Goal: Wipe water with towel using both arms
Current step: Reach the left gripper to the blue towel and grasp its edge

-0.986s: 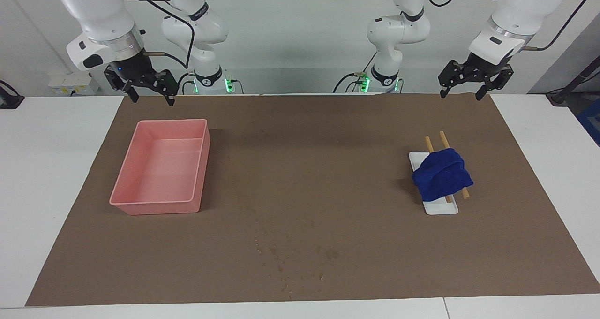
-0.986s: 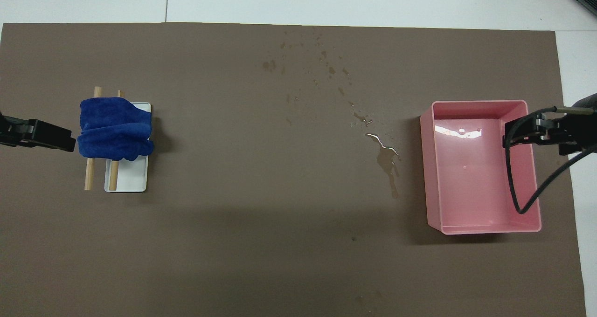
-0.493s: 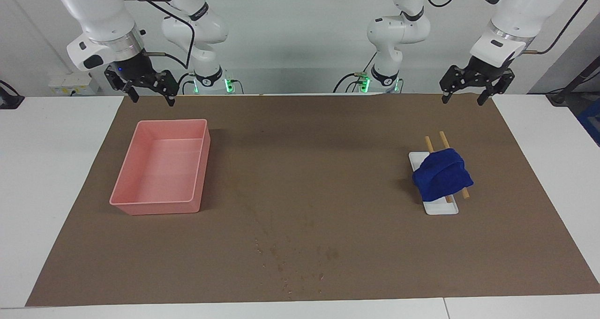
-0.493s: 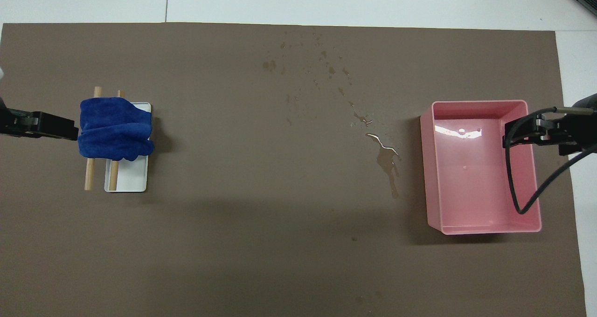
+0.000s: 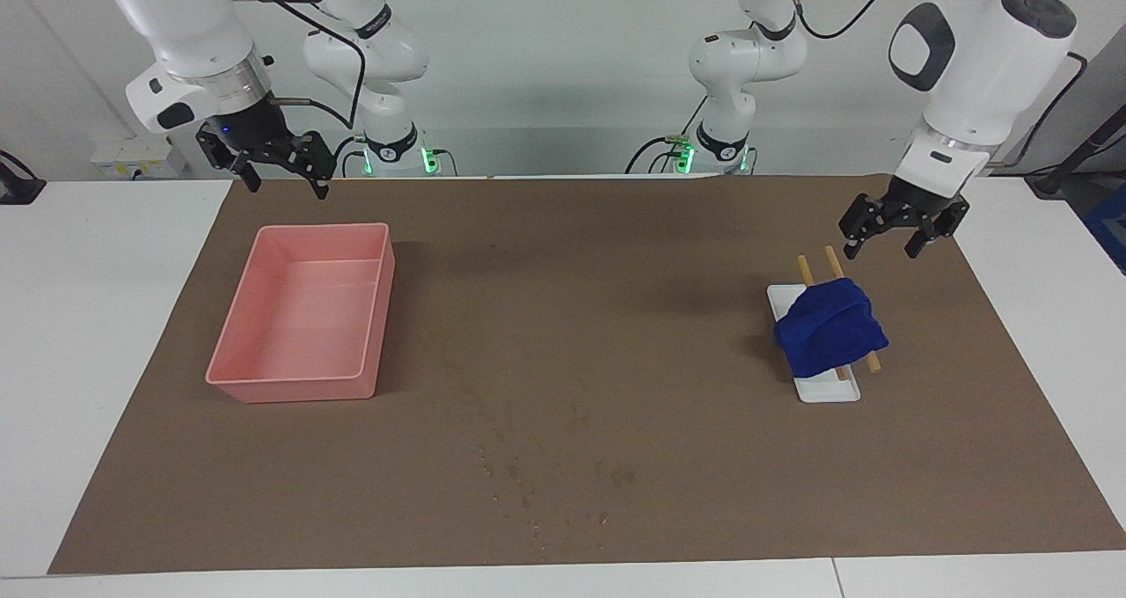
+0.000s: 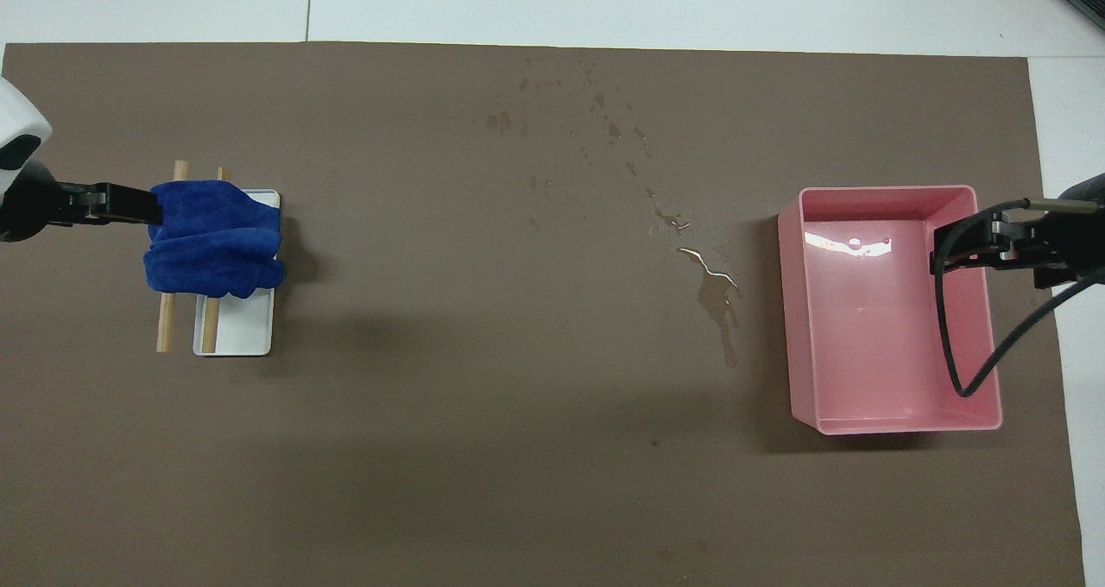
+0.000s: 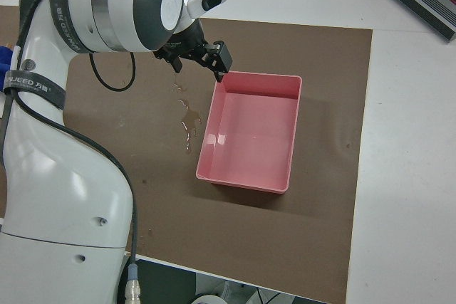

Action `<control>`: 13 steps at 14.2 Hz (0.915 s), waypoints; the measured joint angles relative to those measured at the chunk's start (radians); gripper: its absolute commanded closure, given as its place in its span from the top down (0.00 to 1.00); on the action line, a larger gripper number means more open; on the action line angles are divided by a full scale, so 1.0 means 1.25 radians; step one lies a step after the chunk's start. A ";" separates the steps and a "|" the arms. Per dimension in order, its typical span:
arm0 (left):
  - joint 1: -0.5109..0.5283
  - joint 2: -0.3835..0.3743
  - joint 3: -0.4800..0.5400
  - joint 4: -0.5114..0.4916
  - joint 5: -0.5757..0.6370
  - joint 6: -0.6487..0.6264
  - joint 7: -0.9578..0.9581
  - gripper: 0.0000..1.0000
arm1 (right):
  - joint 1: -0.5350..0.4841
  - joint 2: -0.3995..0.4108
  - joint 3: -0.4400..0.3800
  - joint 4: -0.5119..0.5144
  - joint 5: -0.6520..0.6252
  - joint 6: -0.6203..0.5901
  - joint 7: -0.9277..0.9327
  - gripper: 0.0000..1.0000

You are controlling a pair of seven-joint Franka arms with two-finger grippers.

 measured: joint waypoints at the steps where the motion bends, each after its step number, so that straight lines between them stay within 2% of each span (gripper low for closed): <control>1: 0.005 0.021 0.001 -0.012 0.000 0.034 -0.007 1.00 | 0.000 0.000 0.000 0.000 0.000 0.000 0.000 1.00; 5: 0.010 0.059 0.001 -0.096 0.000 0.180 -0.048 1.00 | 0.000 0.000 0.000 0.000 0.000 0.000 0.000 1.00; 7: 0.013 0.058 0.001 -0.132 0.000 0.207 -0.053 1.00 | 0.000 0.000 0.000 0.000 0.000 0.000 0.000 1.00; 9: 0.016 0.056 0.001 -0.164 0.000 0.238 -0.056 0.95 | 0.000 0.000 0.000 0.000 0.000 0.000 0.000 1.00; 11: 0.018 0.056 0.001 -0.186 0.000 0.266 -0.057 0.86 | -0.001 0.000 0.000 -0.001 0.000 0.000 0.000 1.00; 13: 0.018 0.056 0.001 -0.192 0.000 0.288 -0.057 0.67 | -0.001 0.000 0.000 -0.002 0.000 0.000 0.000 1.00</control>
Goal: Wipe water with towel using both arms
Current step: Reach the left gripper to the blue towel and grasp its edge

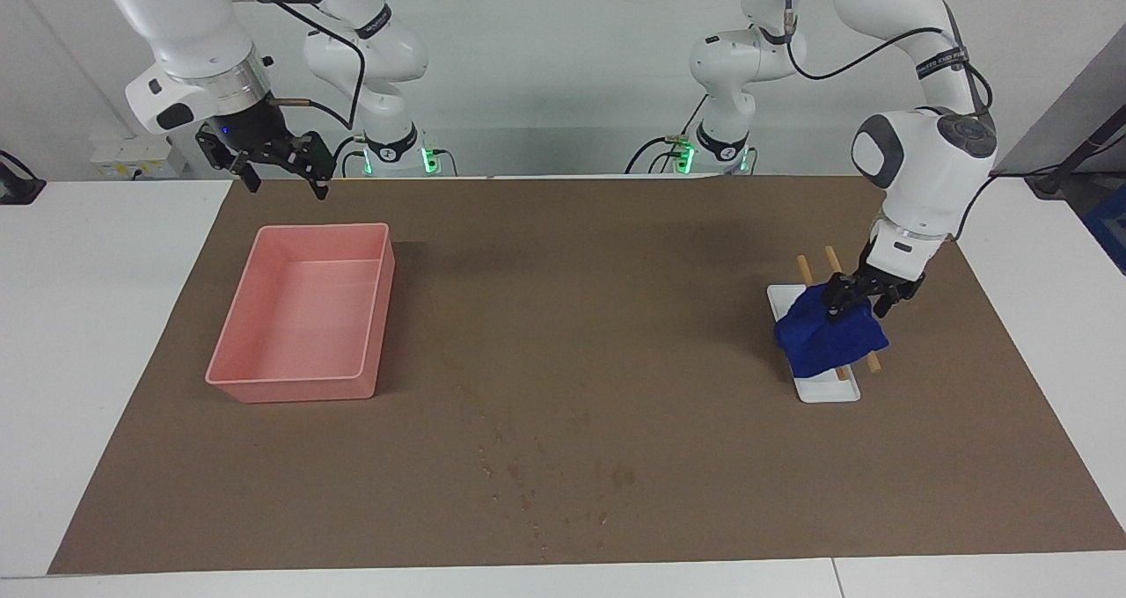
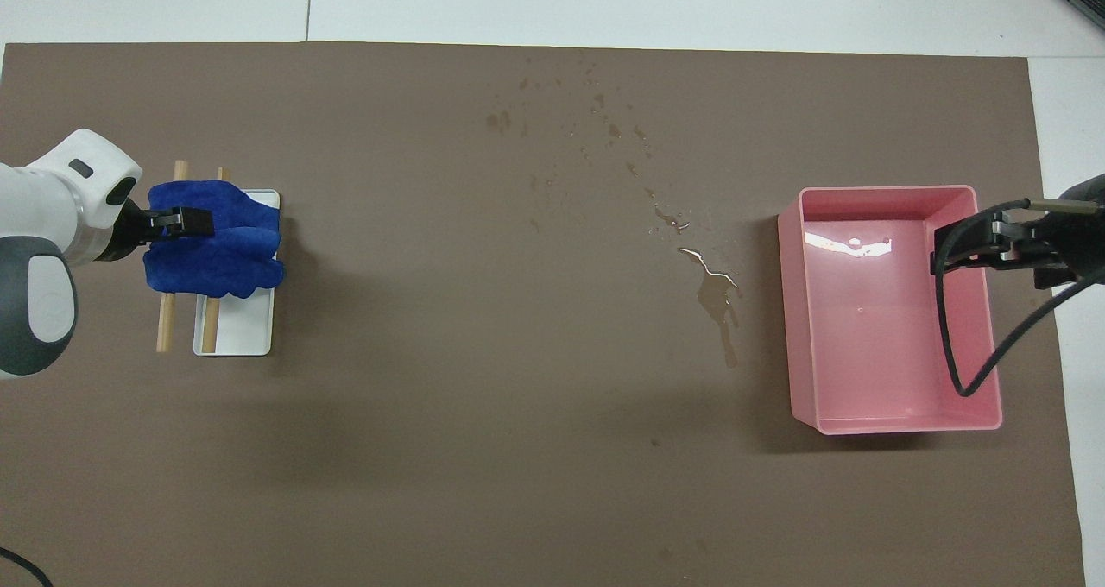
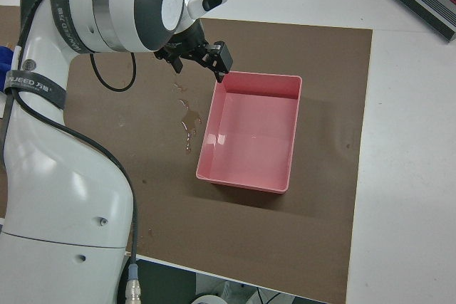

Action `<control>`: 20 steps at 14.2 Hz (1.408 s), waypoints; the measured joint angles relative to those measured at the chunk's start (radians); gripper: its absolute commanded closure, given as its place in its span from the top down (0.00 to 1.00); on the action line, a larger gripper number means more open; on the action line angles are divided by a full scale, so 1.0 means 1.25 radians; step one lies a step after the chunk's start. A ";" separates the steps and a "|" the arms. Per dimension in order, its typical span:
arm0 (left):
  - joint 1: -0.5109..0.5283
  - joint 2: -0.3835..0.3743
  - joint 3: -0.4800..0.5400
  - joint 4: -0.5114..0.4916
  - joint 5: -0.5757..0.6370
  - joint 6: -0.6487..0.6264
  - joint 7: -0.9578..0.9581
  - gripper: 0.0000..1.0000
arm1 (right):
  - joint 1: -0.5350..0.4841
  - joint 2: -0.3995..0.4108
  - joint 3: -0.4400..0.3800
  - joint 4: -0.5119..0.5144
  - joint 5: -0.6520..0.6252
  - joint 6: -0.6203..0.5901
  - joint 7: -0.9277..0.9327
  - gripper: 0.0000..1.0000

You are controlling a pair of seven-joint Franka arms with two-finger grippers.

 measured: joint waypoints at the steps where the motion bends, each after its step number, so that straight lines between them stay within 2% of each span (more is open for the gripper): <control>1: 0.000 0.000 0.000 0.000 0.000 0.007 0.000 0.53 | 0.000 0.000 0.000 0.000 0.000 0.000 0.000 1.00; 2: 0.000 -0.001 0.000 0.000 0.000 0.010 0.000 0.40 | 0.000 0.000 0.000 -0.001 0.000 0.000 0.000 1.00; 4: 0.001 -0.002 0.000 0.001 0.000 0.012 0.000 0.22 | -0.001 0.000 0.000 -0.001 0.000 0.000 0.000 1.00; 5: 0.001 -0.002 0.000 0.002 0.000 0.012 0.000 0.07 | -0.001 0.000 -0.001 -0.002 0.000 0.000 0.000 1.00; 6: 0.003 -0.003 0.001 0.003 0.002 0.012 0.000 0.00 | -0.001 0.000 -0.001 -0.003 0.000 0.000 0.000 1.00; 11: 0.004 -0.002 0.001 0.011 0.002 -0.005 0.001 0.00 | -0.001 -0.004 -0.001 -0.008 0.000 0.000 0.000 1.00; 16: 0.005 0.001 0.001 0.112 0.002 -0.136 0.000 0.00 | -0.001 -0.004 -0.001 -0.008 0.000 0.000 0.000 1.00; 20: 0.005 0.002 0.001 0.119 0.002 -0.147 0.000 0.00 | -0.001 -0.004 -0.001 -0.008 0.000 0.000 0.000 1.00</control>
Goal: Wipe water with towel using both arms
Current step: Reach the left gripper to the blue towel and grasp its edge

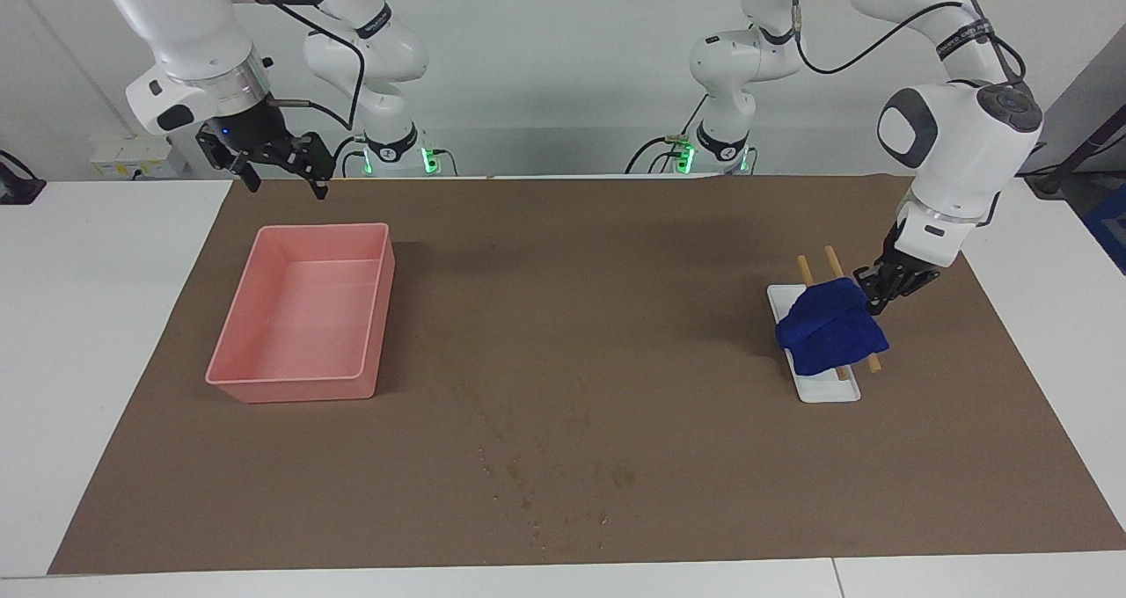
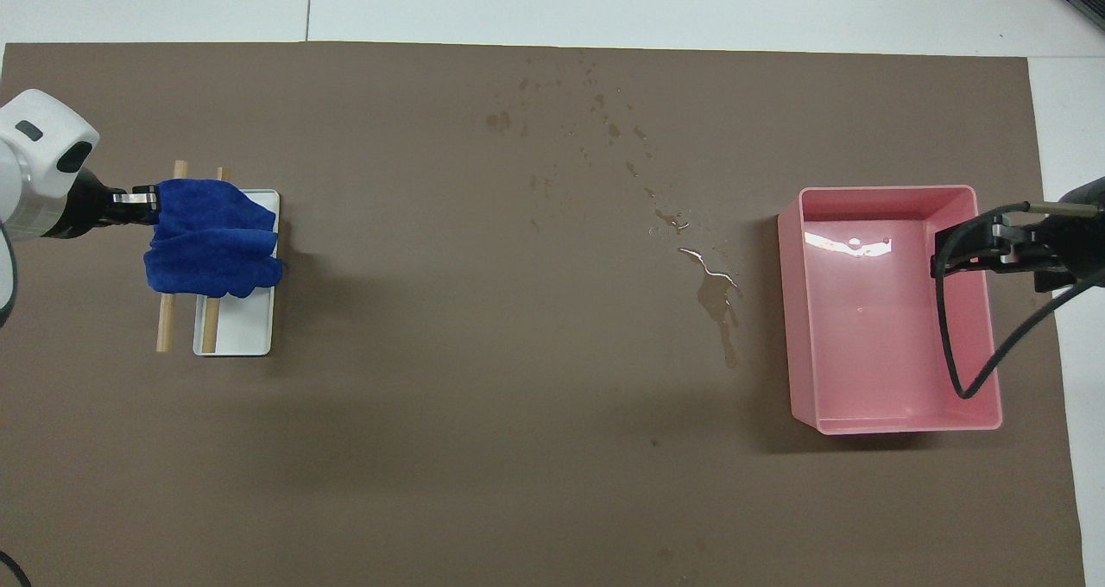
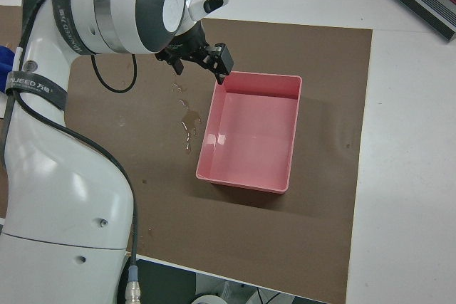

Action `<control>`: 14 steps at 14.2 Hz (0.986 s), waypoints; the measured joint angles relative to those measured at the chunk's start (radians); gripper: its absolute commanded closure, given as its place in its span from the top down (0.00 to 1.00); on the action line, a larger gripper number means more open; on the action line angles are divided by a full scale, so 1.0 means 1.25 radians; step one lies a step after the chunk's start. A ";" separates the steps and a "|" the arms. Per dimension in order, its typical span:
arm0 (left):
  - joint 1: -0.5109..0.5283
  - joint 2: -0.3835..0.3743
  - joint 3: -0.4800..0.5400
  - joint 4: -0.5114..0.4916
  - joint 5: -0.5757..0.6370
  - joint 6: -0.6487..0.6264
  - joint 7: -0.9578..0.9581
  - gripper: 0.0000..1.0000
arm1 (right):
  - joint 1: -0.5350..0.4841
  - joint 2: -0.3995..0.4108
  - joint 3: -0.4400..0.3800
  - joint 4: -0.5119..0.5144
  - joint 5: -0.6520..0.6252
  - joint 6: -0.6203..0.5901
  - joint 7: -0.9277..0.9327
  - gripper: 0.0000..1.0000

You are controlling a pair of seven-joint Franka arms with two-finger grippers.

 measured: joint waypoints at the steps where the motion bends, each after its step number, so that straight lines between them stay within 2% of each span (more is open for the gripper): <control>1: 0.000 0.000 0.000 0.000 0.000 0.000 0.000 0.00 | 0.000 0.000 0.000 0.000 0.000 0.000 0.000 1.00; 3: 0.000 0.001 0.000 -0.001 0.000 0.006 0.000 0.99 | 0.000 0.000 0.000 0.000 0.000 0.000 0.000 1.00; 8: 0.000 0.002 0.000 -0.067 0.000 0.110 0.000 0.99 | 0.000 0.000 0.000 0.000 0.000 0.000 0.000 1.00; 9: 0.000 0.002 0.000 -0.076 0.000 0.118 0.000 0.88 | 0.000 0.000 0.000 0.000 0.000 0.000 0.000 1.00; 11: 0.000 0.002 0.000 -0.084 0.000 0.122 -0.001 0.49 | 0.000 0.000 0.000 0.000 0.000 0.000 0.000 1.00; 14: 0.000 0.002 0.000 -0.085 0.000 0.123 -0.001 0.15 | 0.000 0.000 0.000 0.000 0.000 0.000 0.000 1.00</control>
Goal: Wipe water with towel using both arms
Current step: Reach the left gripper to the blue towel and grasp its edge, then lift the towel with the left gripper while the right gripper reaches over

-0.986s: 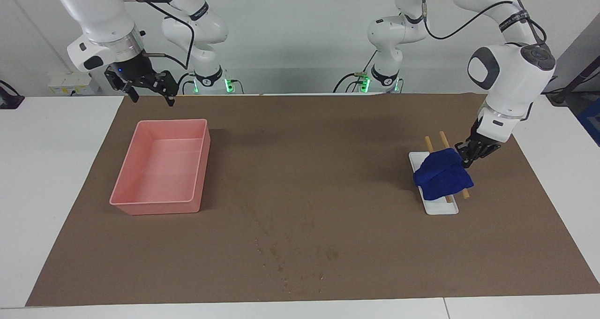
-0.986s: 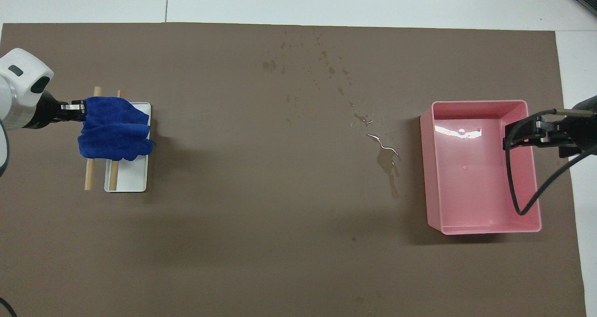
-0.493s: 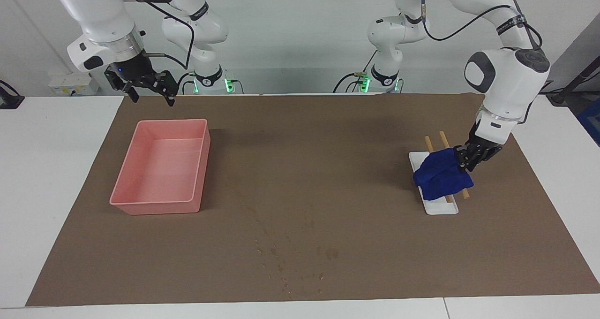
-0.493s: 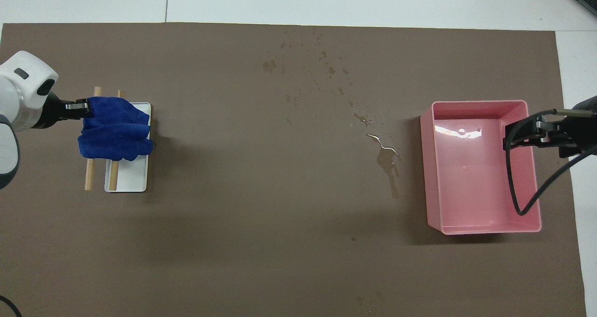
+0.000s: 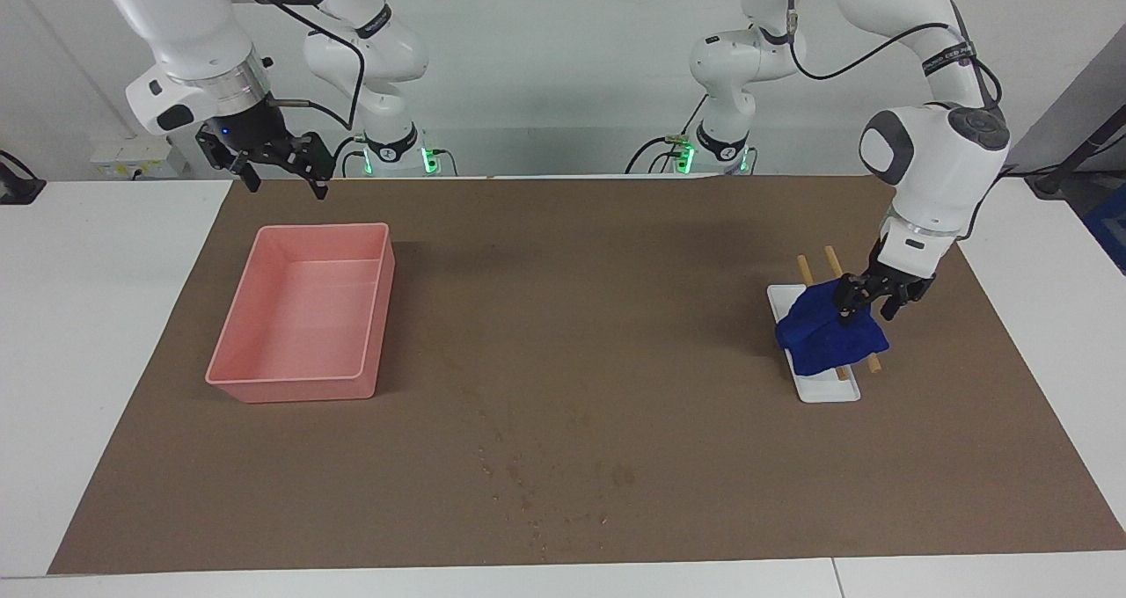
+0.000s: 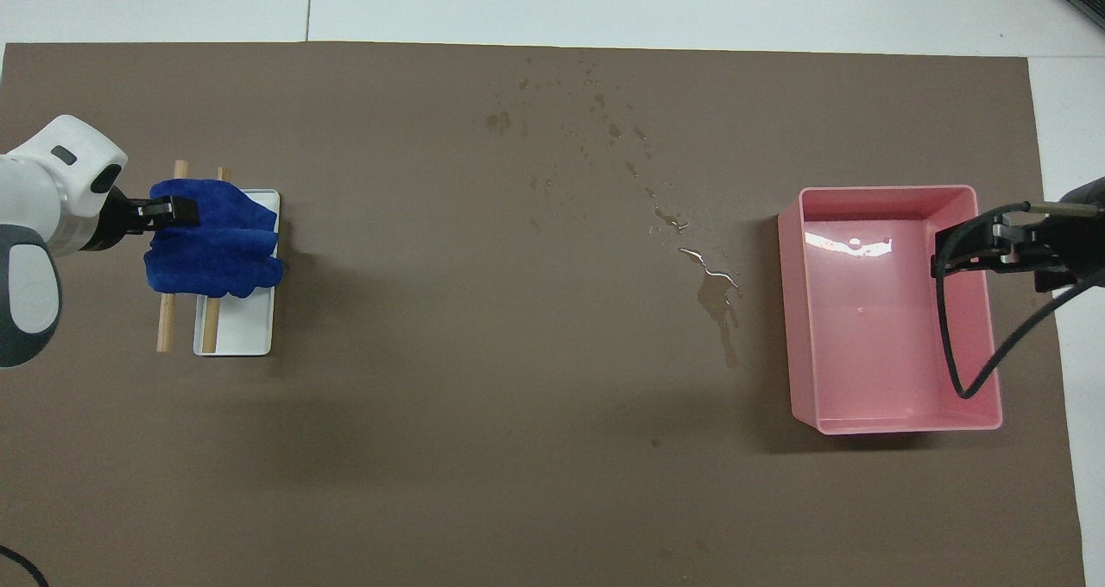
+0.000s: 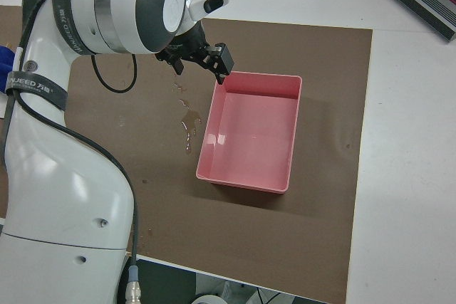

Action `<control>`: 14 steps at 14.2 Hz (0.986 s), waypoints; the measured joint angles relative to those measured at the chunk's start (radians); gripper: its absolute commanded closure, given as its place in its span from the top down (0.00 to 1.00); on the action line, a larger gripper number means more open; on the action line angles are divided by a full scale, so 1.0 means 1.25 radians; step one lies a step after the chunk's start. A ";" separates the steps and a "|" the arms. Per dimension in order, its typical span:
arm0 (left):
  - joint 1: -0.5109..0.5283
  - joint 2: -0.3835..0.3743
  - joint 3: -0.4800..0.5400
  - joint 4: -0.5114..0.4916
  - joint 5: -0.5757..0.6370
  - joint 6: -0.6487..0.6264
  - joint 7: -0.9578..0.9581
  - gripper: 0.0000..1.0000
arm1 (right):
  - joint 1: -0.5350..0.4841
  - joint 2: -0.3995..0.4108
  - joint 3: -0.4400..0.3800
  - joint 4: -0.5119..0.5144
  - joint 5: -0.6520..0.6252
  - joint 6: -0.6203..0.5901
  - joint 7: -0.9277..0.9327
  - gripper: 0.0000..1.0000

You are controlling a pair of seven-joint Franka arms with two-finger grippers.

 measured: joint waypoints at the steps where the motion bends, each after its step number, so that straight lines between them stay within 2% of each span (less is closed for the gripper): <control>1: 0.000 0.000 0.000 0.000 0.000 0.000 0.000 0.06 | 0.000 0.000 0.000 0.000 0.000 0.000 0.000 1.00; 2: 0.000 0.000 0.000 -0.001 0.000 0.000 0.000 0.00 | 0.000 0.000 0.000 0.000 0.000 0.000 0.000 1.00; 10: 0.000 -0.006 0.000 0.005 0.000 -0.008 0.000 0.00 | 0.000 0.000 0.000 -0.001 0.000 0.000 0.000 1.00; 14: 0.000 -0.006 0.001 0.095 -0.016 -0.155 -0.005 0.00 | 0.000 0.000 0.000 -0.001 0.000 0.000 0.000 1.00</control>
